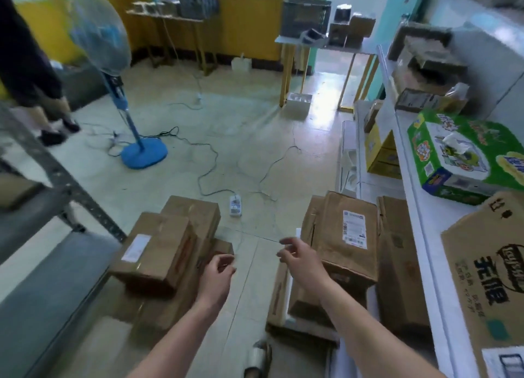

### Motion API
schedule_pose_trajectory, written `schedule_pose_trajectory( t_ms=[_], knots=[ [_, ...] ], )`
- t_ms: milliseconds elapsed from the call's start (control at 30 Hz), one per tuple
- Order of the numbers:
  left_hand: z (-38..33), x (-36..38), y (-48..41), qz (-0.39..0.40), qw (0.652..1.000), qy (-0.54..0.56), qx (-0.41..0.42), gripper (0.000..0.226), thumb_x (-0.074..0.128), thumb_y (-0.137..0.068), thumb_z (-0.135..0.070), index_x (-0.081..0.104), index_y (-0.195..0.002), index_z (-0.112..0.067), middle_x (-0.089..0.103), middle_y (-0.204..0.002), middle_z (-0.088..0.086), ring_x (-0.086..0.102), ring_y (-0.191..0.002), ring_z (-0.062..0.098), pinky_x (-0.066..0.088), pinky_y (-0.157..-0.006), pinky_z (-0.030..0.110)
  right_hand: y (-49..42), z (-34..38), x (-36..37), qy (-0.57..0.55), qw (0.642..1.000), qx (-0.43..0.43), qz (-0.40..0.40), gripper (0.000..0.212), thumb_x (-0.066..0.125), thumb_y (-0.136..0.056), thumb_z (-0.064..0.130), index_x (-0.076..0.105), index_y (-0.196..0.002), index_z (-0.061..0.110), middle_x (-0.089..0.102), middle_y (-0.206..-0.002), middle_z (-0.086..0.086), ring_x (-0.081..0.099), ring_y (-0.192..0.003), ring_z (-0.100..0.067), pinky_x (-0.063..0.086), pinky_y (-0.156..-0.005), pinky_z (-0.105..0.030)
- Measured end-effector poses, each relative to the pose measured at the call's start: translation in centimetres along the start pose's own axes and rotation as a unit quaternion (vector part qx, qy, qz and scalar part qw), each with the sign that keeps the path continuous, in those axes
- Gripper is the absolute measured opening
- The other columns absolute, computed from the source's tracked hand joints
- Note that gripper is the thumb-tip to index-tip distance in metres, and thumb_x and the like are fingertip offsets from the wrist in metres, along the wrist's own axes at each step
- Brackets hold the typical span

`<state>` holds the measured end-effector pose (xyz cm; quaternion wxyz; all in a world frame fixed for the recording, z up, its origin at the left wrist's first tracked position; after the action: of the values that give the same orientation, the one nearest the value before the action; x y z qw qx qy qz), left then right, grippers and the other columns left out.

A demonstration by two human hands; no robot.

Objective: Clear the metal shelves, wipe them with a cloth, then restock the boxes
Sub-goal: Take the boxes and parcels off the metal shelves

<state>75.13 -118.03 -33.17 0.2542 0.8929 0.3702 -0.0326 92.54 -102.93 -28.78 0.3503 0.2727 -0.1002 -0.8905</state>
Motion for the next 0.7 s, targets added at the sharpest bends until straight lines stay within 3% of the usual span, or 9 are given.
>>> schedule_pose_trajectory(
  t_ms=[133, 200, 267, 333, 400, 533, 700],
  knots=[
    [1.6, -10.2, 3.4, -0.117, 0.99, 0.081, 0.017, 0.018, 0.056, -0.099, -0.005, 0.068, -0.104, -0.016, 0.07, -0.101, 0.003, 0.065, -0.091, 0.02, 0.052, -0.078, 0.03, 1.6, 5.4, 8.4, 0.008, 0.997, -0.049, 0.061, 0.017, 0.052, -0.102, 0.023, 0.062, -0.11, 0.035, 0.072, -0.1, 0.005, 0.07, -0.094, -0.013, 0.059, -0.087, -0.042],
    [2.5, -14.0, 4.7, -0.163, 0.98, 0.113, 0.02, 0.021, 0.053, -0.099, -0.001, 0.069, -0.104, -0.014, 0.07, -0.104, 0.005, 0.066, -0.098, 0.02, 0.053, -0.081, 0.028, 2.2, 7.3, 11.7, 0.015, 0.994, -0.062, 0.086, 0.017, 0.054, -0.1, 0.023, 0.065, -0.107, 0.034, 0.073, -0.096, 0.007, 0.071, -0.089, -0.011, 0.059, -0.08, -0.032],
    [3.9, -18.9, 6.5, -0.209, 0.966, 0.148, 0.021, 0.022, 0.053, -0.099, 0.0, 0.069, -0.103, -0.014, 0.071, -0.106, 0.005, 0.066, -0.102, 0.02, 0.054, -0.088, 0.033, 3.0, 10.2, 15.9, 0.033, 0.989, -0.09, 0.113, 0.017, 0.056, -0.101, 0.022, 0.067, -0.11, 0.031, 0.072, -0.099, 0.006, 0.069, -0.083, -0.006, 0.051, -0.061, -0.013],
    [5.1, -23.4, 8.2, -0.254, 0.951, 0.173, 0.021, 0.022, 0.054, -0.099, 0.0, 0.07, -0.102, -0.014, 0.072, -0.105, 0.005, 0.067, -0.101, 0.02, 0.056, -0.091, 0.039, 3.4, 12.8, 19.8, 0.041, 0.983, -0.112, 0.139, 0.019, 0.056, -0.101, 0.022, 0.066, -0.112, 0.032, 0.071, -0.104, 0.007, 0.066, -0.078, 0.001, 0.045, -0.055, -0.006],
    [6.6, -28.1, 9.7, -0.293, 0.936, 0.192, 0.031, 0.023, 0.053, -0.099, 0.0, 0.07, -0.101, -0.015, 0.073, -0.102, 0.003, 0.068, -0.099, 0.019, 0.056, -0.09, 0.04, 4.0, 15.2, 24.4, 0.049, 0.976, -0.116, 0.176, 0.02, 0.055, -0.102, 0.02, 0.065, -0.115, 0.031, 0.069, -0.102, 0.01, 0.067, -0.078, 0.003, 0.051, -0.06, -0.011],
    [9.2, -36.0, 11.0, -0.321, 0.921, 0.218, 0.044, 0.021, 0.05, -0.098, 0.004, 0.068, -0.1, -0.007, 0.072, -0.099, 0.01, 0.067, -0.094, 0.025, 0.052, -0.083, 0.039, 4.9, 19.1, 33.4, 0.073, 0.961, -0.129, 0.232, 0.023, 0.051, -0.103, 0.016, 0.065, -0.117, 0.027, 0.075, -0.094, 0.007, 0.071, -0.084, -0.004, 0.059, -0.086, -0.03],
    [11.8, -47.5, 11.6, -0.35, 0.905, 0.233, 0.062, 0.021, 0.049, -0.098, 0.006, 0.067, -0.097, -0.005, 0.073, -0.094, 0.007, 0.067, -0.086, 0.018, 0.05, -0.071, 0.026, 6.0, 25.0, 45.1, 0.089, 0.942, -0.183, 0.268, 0.021, 0.053, -0.101, 0.017, 0.067, -0.106, 0.031, 0.077, -0.093, 0.004, 0.073, -0.085, -0.011, 0.06, -0.089, -0.041]
  ],
)
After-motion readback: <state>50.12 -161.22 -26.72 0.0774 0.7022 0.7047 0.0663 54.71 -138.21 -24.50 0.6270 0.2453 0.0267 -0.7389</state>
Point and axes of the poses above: each hand's wrist, its own y-axis away from the middle knuckle, its own x-axis out of the palm, z = x × y, the point moved 9 cm from there along -y, towards the middle knuckle
